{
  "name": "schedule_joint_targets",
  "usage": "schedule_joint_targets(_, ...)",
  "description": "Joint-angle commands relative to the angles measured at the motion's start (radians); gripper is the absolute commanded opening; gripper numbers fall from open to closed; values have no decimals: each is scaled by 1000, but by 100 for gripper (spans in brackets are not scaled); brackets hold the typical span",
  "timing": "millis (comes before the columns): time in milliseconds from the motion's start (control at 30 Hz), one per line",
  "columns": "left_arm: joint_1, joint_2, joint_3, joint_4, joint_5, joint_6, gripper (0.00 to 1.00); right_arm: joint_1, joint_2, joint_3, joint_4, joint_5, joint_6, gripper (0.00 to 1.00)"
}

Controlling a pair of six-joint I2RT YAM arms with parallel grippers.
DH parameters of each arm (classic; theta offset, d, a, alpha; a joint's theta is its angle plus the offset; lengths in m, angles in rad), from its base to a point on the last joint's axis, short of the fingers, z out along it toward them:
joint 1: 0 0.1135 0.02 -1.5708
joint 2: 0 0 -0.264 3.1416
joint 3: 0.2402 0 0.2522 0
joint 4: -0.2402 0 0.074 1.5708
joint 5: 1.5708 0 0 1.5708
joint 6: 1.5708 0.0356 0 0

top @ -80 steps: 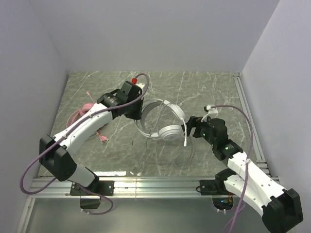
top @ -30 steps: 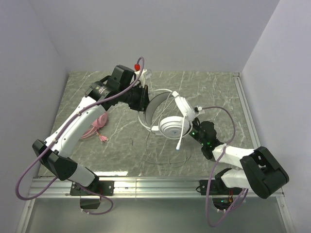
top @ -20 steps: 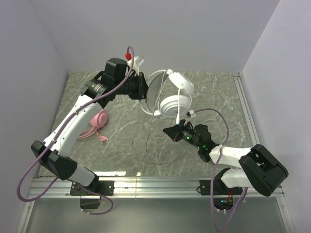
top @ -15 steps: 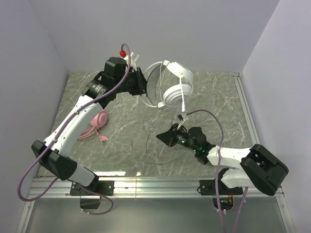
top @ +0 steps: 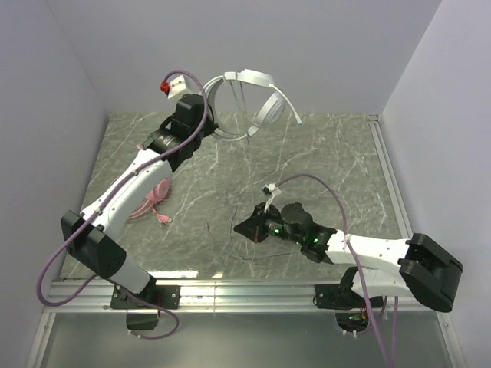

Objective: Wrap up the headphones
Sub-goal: Wrap the headphone cable with the right arm

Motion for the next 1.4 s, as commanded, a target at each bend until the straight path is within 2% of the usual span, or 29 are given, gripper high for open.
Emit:
schedule_joint_targets(0,-31,32,26,133,-325,6,0,31,-48,98,-208,35,-10,0)
schedule_joint_targets(133,-76,92,-14,202,-471,240,0,40,-117,219,-469,79,-79,0)
schedule_joint_targets(167,-83,101,-21,226,-479,281,0,40,-125,250,-582,88,-98,0)
schedule_joint_targets(267,-91,129,-61,280,-450,457,0,40,-158,370,-766,104,-170,0)
schedule_joint_targets(400,-129,158,-124,381,-492,691,0,37,-201,508,-922,156,-233,0)
schedule_joint_targets(500,-174,169,-178,458,-557,928,0,18,-223,569,-1006,206,-262,0)
schedule_joint_targets(667,-204,149,-224,443,-433,974,0,-61,-241,643,-1074,153,-297,0)
schedule_joint_targets(833,-253,130,-307,498,-394,1117,0,-162,-224,735,-1177,134,-365,0)
schedule_joint_targets(1000,-257,61,-362,469,-247,1161,0,-290,-229,786,-1234,159,-409,0)
schedule_joint_targets(1200,-260,47,-354,427,-249,1193,0,-367,-206,790,-1266,85,-399,0)
schedule_joint_targets(1367,-270,32,-397,505,-314,1238,0,-405,-168,839,-1323,99,-391,0)
